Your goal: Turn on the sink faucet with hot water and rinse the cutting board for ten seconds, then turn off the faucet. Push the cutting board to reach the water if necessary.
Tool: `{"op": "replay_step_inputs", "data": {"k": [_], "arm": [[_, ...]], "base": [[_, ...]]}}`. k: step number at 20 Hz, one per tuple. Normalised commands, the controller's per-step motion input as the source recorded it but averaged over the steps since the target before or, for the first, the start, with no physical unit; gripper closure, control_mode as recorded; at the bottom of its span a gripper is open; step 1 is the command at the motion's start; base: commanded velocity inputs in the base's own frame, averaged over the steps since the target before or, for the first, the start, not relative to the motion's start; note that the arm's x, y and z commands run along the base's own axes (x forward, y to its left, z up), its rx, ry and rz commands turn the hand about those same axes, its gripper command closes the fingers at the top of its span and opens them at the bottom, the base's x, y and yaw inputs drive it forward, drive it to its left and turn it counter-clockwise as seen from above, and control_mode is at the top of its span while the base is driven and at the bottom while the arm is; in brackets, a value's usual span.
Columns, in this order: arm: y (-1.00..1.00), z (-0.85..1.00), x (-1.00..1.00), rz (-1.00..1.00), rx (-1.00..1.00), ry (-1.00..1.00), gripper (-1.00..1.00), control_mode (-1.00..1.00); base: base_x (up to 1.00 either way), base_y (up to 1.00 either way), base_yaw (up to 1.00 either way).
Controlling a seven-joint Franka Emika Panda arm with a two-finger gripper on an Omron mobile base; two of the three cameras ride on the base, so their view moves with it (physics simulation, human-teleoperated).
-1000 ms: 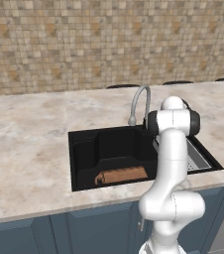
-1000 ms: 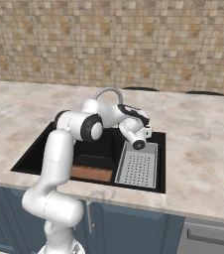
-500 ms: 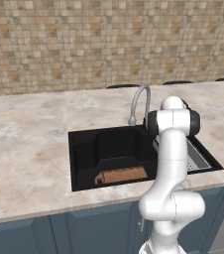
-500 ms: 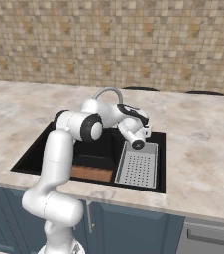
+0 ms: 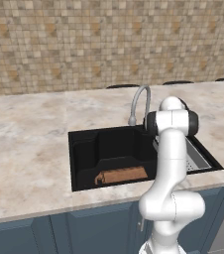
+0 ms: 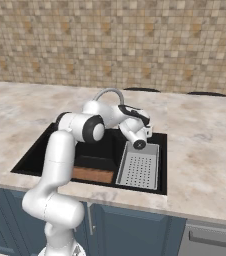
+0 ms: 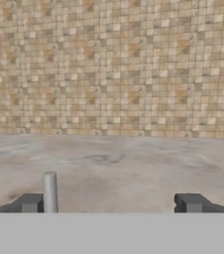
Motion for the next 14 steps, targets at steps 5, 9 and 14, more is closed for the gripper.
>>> {"op": "replay_step_inputs", "data": {"k": [5,9,14], "arm": [[0.00,0.00,0.07,0.00,0.00,0.00,-1.00,-1.00],[0.00,0.00,0.03,0.00,0.00,0.00,-1.00,-1.00],[0.00,0.00,0.05,0.00,0.00,0.00,-1.00,-1.00]], "base": [[0.00,0.00,0.00],[0.00,0.00,0.00],[0.00,0.00,0.00]]}}
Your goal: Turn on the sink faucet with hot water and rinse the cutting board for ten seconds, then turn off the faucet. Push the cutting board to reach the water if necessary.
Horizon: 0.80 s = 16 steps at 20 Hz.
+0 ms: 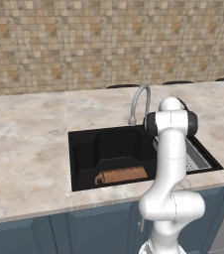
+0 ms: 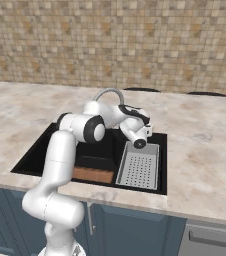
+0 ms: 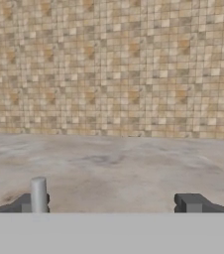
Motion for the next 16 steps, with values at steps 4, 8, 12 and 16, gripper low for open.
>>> {"op": "replay_step_inputs", "data": {"k": [4,8,12,16], "arm": [[0.00,0.00,0.11,0.00,0.00,0.00,-1.00,-1.00],[0.00,0.00,0.05,0.00,0.00,0.00,-1.00,-1.00],[-0.02,0.00,0.00,0.00,0.00,0.00,-1.00,-1.00],[-0.01,0.00,0.00,0.00,0.00,0.00,-1.00,-1.00]], "base": [[0.00,0.00,0.00],[0.00,0.00,0.00],[0.00,0.00,0.00],[0.00,0.00,0.00]]}}
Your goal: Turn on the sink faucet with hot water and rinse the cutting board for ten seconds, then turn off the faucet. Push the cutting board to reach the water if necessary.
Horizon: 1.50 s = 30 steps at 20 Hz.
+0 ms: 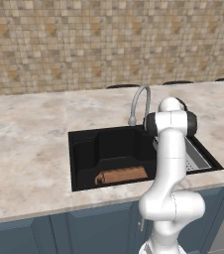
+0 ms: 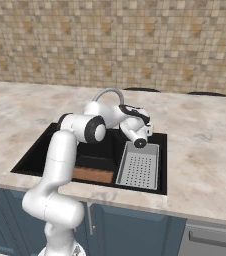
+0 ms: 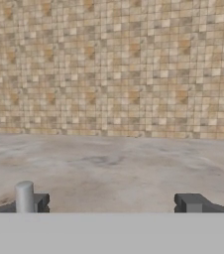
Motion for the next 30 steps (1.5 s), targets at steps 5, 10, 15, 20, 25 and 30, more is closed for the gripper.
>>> {"op": "replay_step_inputs", "data": {"k": [5,10,15,20,25,30], "arm": [[-0.03,0.00,0.00,0.00,0.00,0.00,-1.00,-1.00],[-0.04,0.00,0.00,0.00,0.00,0.00,-1.00,-1.00],[-0.10,0.00,0.00,0.00,0.00,0.00,-1.00,-1.00],[-0.11,0.00,-0.01,0.00,0.00,0.00,-1.00,-1.00],[-0.11,0.00,-0.04,0.00,0.00,0.00,-1.00,-1.00],[-0.13,0.00,-0.10,0.00,0.00,0.00,-1.00,-1.00]], "base": [[0.00,0.00,0.00],[0.00,0.00,0.00],[0.00,0.00,0.00],[0.00,0.00,0.00],[0.00,0.00,0.00],[0.00,0.00,0.00]]}}
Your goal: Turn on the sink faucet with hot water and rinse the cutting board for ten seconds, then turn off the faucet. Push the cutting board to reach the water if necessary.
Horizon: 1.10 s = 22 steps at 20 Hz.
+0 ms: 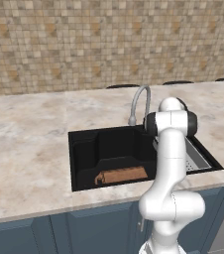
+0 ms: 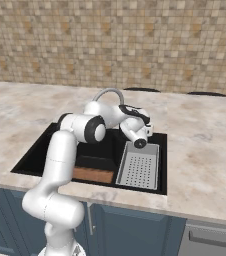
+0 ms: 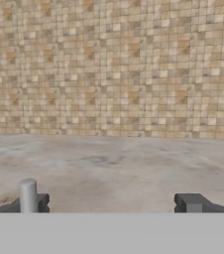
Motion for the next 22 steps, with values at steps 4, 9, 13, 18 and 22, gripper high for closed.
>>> {"op": "replay_step_inputs", "data": {"k": [4,9,13,18,22], "arm": [[-0.16,0.00,-0.14,0.00,0.00,0.00,-1.00,-1.00],[-0.16,0.00,-0.18,0.00,0.00,0.00,-1.00,-1.00],[-0.14,0.00,-0.16,0.00,0.00,0.00,-1.00,-1.00],[-0.16,0.00,-0.05,0.00,0.00,0.00,-1.00,-1.00],[-0.20,0.00,-0.13,0.00,0.00,0.00,-1.00,-1.00]], "base": [[0.00,0.00,0.00],[0.00,0.00,0.00],[0.00,0.00,0.00],[0.00,0.00,0.00],[0.00,0.00,0.00]]}}
